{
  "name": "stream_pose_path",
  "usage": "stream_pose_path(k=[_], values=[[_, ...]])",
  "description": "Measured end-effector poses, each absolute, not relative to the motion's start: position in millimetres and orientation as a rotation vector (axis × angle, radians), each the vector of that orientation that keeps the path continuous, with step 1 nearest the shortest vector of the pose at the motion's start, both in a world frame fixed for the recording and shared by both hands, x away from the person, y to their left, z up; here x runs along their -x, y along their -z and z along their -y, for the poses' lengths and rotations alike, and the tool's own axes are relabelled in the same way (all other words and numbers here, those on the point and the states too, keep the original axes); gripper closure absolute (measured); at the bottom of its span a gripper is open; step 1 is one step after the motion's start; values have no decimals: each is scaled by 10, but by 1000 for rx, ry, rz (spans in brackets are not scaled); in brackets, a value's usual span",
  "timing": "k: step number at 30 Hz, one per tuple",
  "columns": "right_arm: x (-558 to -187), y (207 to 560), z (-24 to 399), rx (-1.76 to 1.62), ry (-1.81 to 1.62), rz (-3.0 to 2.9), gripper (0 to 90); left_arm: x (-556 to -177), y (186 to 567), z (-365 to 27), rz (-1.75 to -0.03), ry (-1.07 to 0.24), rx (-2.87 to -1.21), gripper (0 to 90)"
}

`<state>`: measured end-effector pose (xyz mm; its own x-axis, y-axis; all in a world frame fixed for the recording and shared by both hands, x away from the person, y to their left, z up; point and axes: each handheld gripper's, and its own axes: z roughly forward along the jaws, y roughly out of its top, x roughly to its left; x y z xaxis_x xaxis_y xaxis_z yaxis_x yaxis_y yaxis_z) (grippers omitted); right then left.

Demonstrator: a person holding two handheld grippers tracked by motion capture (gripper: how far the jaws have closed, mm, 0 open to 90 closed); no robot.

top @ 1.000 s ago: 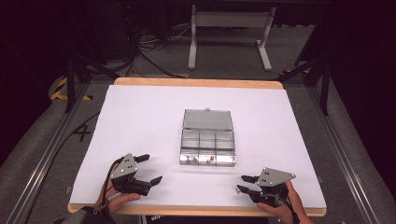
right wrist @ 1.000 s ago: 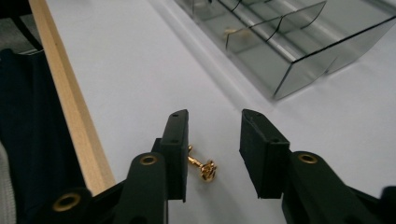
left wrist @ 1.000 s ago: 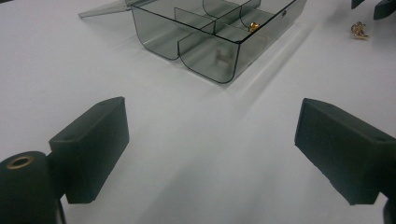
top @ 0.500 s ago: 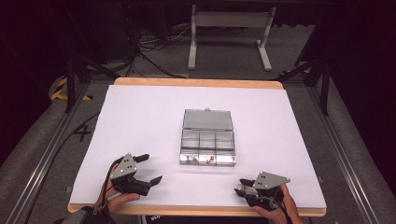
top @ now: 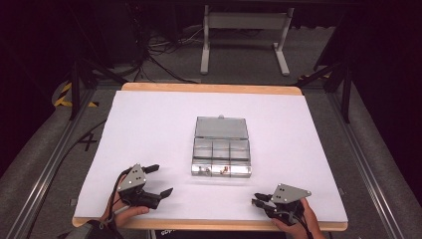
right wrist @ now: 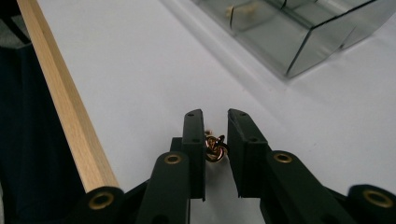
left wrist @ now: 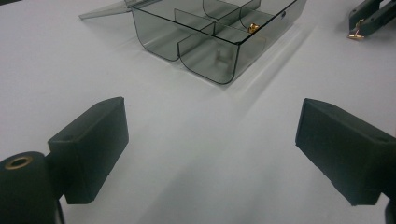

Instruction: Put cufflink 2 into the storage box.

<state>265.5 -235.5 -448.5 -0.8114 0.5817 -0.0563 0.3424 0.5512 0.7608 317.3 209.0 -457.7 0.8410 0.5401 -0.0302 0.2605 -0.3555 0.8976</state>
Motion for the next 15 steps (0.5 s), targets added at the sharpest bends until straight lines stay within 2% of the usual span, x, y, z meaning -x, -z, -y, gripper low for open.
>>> stream_pose_path(k=[9,13,15], values=[[-2665,4510,2382,-768,-1126,-2489,695,-3167,4577,-2090,-593,-333,-1950,98],[-2685,4481,2426,-781,-1129,-2490,544,-3173,4576,-2091,-592,-331,-1953,98],[-2696,4470,2439,-774,-1135,-2502,509,-3175,4577,-2089,-593,-329,-1953,98]])
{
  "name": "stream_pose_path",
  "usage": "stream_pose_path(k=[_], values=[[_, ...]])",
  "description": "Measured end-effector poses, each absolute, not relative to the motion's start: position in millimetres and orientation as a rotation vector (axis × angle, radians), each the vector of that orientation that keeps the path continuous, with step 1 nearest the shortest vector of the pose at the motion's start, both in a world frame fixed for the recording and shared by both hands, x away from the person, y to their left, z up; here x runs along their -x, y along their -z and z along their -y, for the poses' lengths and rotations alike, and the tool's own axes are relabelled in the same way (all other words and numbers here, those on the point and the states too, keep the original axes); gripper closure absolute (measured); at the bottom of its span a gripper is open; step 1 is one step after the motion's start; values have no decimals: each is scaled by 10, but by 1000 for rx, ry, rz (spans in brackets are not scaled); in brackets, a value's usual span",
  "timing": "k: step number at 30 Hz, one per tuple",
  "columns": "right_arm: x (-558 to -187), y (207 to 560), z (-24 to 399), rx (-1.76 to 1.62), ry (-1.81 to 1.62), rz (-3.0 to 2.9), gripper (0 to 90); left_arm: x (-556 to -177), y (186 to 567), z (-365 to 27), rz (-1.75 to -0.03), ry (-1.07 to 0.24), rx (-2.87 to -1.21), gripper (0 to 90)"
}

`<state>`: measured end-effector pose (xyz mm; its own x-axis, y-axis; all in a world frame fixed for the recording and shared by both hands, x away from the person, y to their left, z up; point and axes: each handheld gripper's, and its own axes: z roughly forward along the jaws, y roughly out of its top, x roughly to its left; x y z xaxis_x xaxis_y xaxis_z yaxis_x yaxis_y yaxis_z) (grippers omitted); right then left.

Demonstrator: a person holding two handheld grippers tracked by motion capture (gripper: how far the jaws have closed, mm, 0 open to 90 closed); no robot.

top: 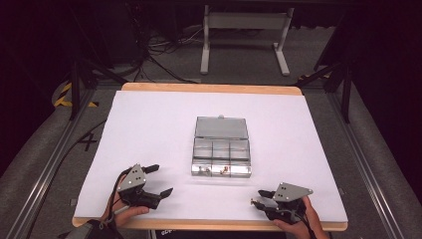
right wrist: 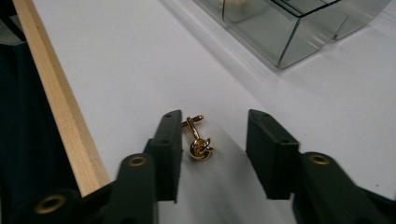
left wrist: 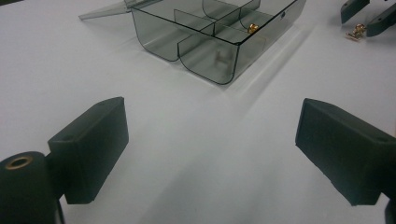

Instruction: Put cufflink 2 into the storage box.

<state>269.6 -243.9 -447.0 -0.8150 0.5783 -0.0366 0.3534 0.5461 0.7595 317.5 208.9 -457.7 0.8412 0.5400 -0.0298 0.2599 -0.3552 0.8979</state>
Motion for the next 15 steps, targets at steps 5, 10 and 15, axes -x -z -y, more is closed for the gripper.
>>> stream_pose_path(k=[5,10,15], values=[[-2708,4445,2533,-700,-1160,-2559,507,-3172,4577,-2088,-592,-333,-1952,98],[-2732,4479,2441,-669,-1138,-2594,601,-3171,4576,-2094,-595,-335,-1949,98],[-2791,4501,2408,-663,-1158,-2585,719,-3171,4579,-2104,-598,-327,-1937,98]])
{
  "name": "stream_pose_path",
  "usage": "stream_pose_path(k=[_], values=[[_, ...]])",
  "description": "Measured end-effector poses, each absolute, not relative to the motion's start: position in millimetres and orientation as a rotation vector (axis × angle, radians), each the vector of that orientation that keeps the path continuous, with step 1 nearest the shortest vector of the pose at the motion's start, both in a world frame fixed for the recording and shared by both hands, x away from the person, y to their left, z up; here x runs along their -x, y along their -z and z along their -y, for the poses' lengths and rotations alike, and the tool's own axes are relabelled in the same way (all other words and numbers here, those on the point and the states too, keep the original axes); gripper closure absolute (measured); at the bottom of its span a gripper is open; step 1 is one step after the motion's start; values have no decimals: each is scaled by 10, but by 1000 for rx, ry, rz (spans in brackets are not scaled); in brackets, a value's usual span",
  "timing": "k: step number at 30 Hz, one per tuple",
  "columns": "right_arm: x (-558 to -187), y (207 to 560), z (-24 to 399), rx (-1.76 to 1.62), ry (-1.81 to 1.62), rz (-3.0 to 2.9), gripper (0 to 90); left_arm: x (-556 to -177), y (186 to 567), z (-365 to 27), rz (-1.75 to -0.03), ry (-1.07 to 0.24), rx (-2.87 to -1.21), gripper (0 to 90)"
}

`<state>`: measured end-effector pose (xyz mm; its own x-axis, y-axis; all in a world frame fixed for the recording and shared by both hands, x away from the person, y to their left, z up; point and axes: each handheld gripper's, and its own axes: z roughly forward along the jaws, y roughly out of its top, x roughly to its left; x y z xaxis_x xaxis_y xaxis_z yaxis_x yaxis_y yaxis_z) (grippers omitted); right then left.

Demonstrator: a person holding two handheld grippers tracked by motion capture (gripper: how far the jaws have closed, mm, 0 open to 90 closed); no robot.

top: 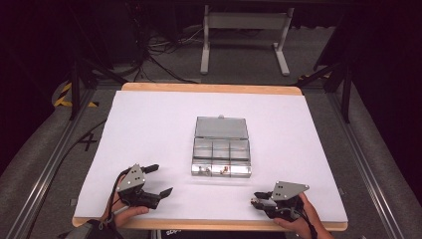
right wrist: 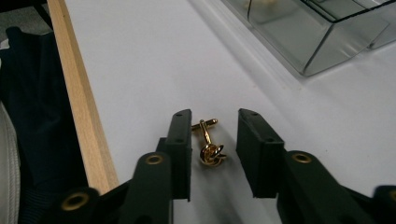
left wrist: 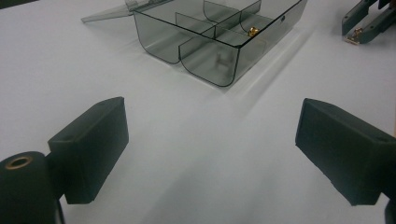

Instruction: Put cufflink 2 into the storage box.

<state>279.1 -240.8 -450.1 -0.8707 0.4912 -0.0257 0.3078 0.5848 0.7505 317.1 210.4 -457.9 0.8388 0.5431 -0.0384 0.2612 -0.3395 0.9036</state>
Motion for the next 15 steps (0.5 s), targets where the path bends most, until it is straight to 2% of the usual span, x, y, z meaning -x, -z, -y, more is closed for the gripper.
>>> stream_pose_path(k=[2,3,15], values=[[-2814,4506,2415,-679,-1173,-2585,795,-3184,4579,-2105,-608,-318,-1936,97],[-2817,4507,2420,-683,-1178,-2584,801,-3187,4579,-2104,-607,-315,-1938,97],[-2804,4496,2402,-671,-1171,-2566,808,-3176,4579,-2132,-603,-317,-1911,97]])
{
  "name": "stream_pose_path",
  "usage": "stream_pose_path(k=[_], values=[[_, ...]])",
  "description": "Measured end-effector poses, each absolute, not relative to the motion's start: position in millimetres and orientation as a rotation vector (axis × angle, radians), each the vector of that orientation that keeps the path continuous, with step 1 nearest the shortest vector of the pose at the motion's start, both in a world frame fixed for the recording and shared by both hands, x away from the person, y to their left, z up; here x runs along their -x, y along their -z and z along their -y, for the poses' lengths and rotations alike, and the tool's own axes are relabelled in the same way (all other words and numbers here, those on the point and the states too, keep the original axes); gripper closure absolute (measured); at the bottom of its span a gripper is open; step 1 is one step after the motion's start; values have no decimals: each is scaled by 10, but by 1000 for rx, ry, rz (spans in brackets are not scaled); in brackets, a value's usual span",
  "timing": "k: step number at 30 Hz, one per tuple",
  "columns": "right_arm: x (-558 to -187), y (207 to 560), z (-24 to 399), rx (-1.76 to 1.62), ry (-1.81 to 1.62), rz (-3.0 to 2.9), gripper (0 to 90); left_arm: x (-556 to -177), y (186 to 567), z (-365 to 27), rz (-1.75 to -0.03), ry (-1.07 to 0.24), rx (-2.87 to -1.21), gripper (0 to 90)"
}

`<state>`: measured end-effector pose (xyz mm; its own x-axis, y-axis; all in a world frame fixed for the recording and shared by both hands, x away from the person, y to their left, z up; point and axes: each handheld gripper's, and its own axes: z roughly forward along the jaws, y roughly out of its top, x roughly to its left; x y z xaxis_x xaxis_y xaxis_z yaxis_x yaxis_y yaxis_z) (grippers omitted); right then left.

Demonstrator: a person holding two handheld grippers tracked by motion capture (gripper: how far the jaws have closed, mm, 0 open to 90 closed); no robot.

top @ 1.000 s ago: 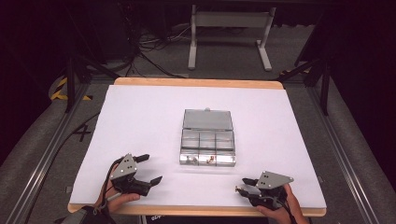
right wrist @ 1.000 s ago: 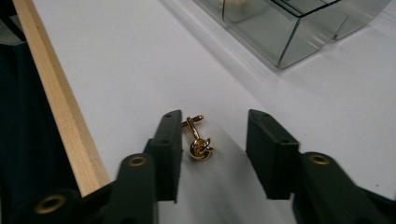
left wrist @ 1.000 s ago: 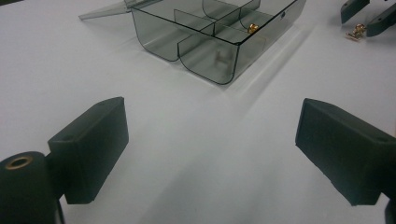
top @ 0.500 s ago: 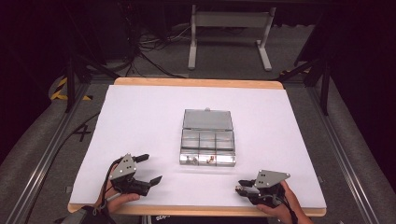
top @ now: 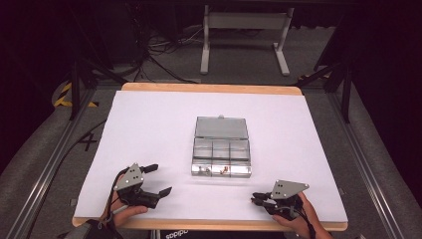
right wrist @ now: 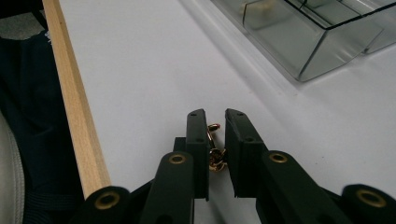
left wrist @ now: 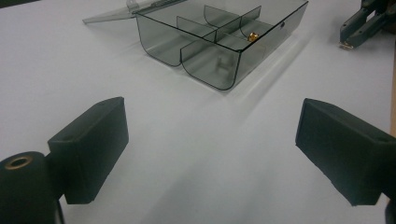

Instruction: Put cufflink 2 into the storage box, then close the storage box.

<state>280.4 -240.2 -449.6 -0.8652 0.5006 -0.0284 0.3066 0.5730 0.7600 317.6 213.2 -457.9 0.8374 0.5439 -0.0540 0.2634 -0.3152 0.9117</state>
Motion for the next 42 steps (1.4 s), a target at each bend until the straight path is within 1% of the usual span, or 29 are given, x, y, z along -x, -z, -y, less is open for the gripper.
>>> stream_pose_path(k=[9,29,33,42], values=[[-2829,4434,2389,-658,-1216,-2532,808,-3150,4583,-2150,-599,-333,-1881,102],[-2867,4271,2380,-659,-1256,-2444,808,-3177,4577,-2118,-588,-327,-1931,100],[-2881,4232,2368,-649,-1262,-2431,808,-3186,4580,-2108,-599,-306,-1933,98],[-2939,4112,2379,-661,-1286,-2380,808,-3181,4578,-2119,-589,-308,-1929,98]])
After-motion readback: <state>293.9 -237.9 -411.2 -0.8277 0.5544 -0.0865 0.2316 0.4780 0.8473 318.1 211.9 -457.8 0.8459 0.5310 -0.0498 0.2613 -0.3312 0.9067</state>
